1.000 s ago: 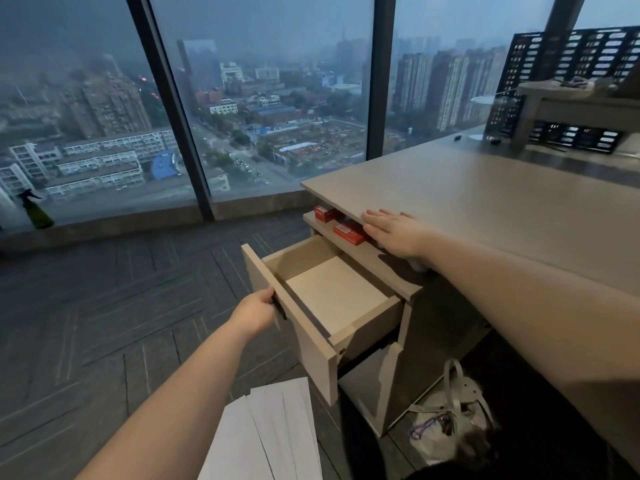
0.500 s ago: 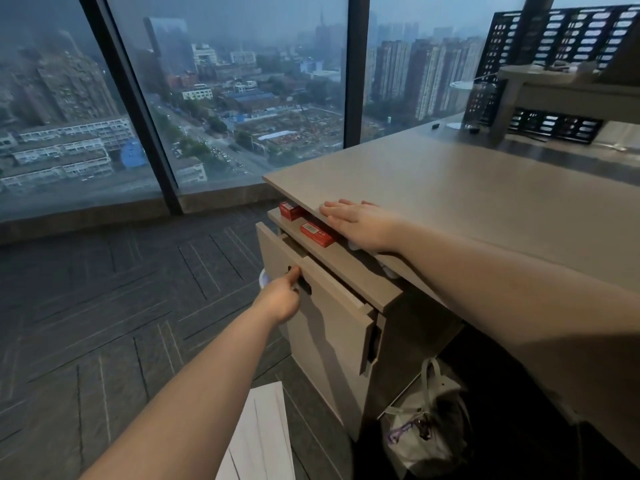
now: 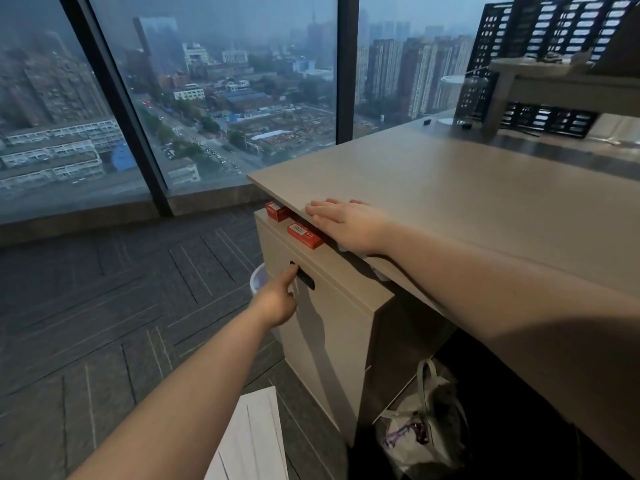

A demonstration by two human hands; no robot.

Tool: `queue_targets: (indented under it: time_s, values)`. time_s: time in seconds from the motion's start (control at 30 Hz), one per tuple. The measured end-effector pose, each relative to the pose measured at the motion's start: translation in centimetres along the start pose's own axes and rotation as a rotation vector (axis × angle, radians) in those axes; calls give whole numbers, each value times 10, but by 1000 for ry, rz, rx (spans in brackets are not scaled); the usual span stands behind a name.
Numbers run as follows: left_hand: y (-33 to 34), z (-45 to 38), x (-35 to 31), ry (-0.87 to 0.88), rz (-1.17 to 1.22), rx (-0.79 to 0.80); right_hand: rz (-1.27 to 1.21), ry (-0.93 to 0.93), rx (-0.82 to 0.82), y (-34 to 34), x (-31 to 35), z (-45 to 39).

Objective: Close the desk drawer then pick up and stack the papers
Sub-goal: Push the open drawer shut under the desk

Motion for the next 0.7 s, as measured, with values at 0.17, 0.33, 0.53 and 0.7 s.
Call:
queue_targets:
  time_s: [0.17,0.33,0.53,0.7]
  values:
    - [-7,-4,13,-76,-158,-97,10,-4,16,-2,3,-3]
    - [-5,-21,3,40,-302,-286,22,-2,20,-2,3,-5]
    - [-2,-39,1,59,-409,-271,16,-2,14,-2,3,-4]
    - [-7,-42,7,12,-192,-245,9,-2,2,-3,4,-3]
Point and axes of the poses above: each hand's wrist, its own z-axis away from the middle knuckle, its own y-axis out of the palm, x = y × z, the point moved 5 cm from there along -z, towards the middle knuckle, and after that the axes turned 9 degrees about z, right-handed, at the moved point
